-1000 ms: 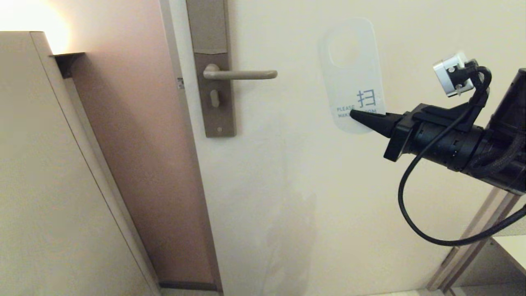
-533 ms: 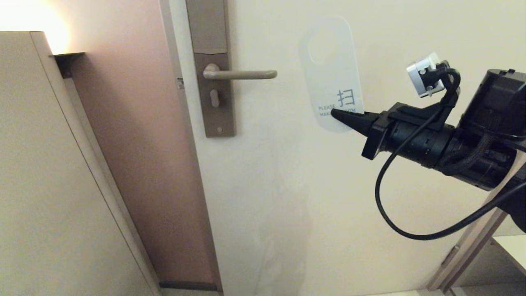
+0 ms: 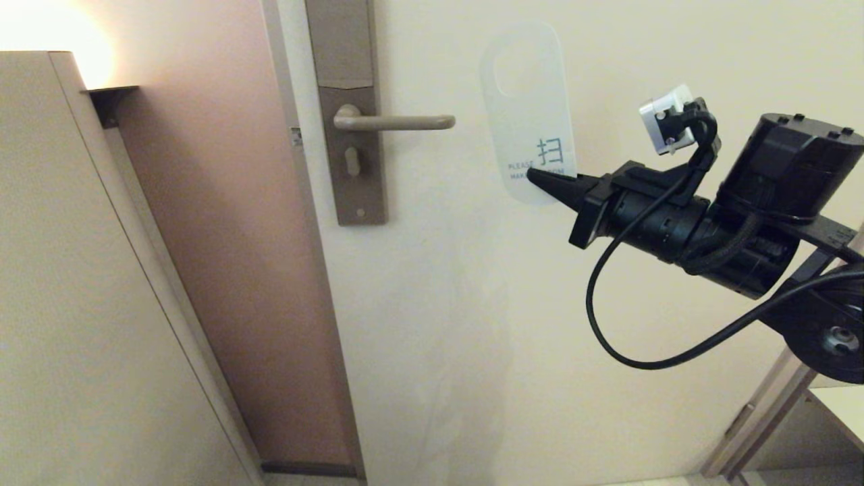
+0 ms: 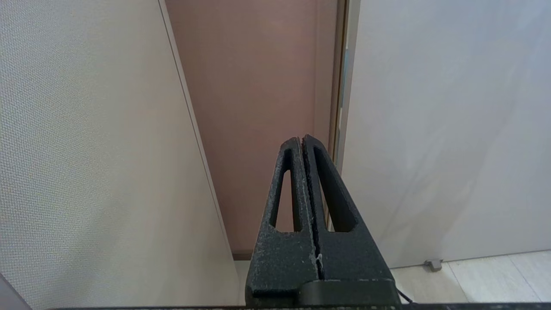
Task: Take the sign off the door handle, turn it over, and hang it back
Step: Hang the sign back with the other side facing out
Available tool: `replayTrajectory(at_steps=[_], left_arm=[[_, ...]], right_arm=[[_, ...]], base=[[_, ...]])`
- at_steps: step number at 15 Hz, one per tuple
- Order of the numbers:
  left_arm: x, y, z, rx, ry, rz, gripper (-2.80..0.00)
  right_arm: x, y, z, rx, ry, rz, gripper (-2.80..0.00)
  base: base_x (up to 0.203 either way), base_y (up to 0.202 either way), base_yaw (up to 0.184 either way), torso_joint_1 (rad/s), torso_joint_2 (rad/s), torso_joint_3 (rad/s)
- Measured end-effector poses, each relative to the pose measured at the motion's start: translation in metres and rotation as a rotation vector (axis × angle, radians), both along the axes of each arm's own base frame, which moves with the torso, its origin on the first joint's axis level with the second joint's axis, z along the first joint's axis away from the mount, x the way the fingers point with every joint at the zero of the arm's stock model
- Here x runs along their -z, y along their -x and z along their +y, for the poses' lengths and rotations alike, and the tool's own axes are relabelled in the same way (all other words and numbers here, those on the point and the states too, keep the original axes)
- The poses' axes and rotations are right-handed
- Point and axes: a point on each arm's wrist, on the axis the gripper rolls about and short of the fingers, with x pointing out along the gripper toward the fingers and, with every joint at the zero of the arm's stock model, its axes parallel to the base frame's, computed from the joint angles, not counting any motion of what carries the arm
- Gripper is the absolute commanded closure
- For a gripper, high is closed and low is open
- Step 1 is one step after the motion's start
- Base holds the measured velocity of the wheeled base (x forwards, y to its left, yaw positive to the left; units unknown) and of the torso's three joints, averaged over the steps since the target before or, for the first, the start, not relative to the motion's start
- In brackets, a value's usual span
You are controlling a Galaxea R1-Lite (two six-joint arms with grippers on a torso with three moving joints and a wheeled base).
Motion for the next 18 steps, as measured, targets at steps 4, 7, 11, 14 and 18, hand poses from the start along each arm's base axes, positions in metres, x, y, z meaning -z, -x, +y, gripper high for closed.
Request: replayTrajectory(at_steps=[4, 7, 11, 14, 18], left_arm=[[0.0, 0.0, 0.0, 0.0, 0.0, 0.0, 0.0], [0.0, 0.0, 0.0, 0.0, -0.001, 0.0, 0.0], [0.0, 0.0, 0.0, 0.0, 0.0, 0.0, 0.0], [0.0, 0.0, 0.0, 0.0, 0.0, 0.0, 0.0], [0.0, 0.0, 0.0, 0.0, 0.0, 0.0, 0.0]], right_arm=[[-0.001, -0.01, 0.009, -0.01, -0.01, -0.035, 0.0], [-0.004, -0.019, 0.017, -0.014, -0.006, -0.071, 0.0], [0.002, -0.025, 0.029, -0.025, -0.009, -0.092, 0.0], [0.01, -0.026, 0.038, -0.028, -0.003, -0.074, 0.0], [0.017, -0.026, 0.048, -0.042, 0.001, -0.061, 0.0]], base=[[0.0, 0.0, 0.0, 0.0, 0.0, 0.0], [0.0, 0.0, 0.0, 0.0, 0.0, 0.0], [0.0, 0.0, 0.0, 0.0, 0.0, 0.0], [0.0, 0.0, 0.0, 0.0, 0.0, 0.0], [0.0, 0.0, 0.0, 0.0, 0.0, 0.0]])
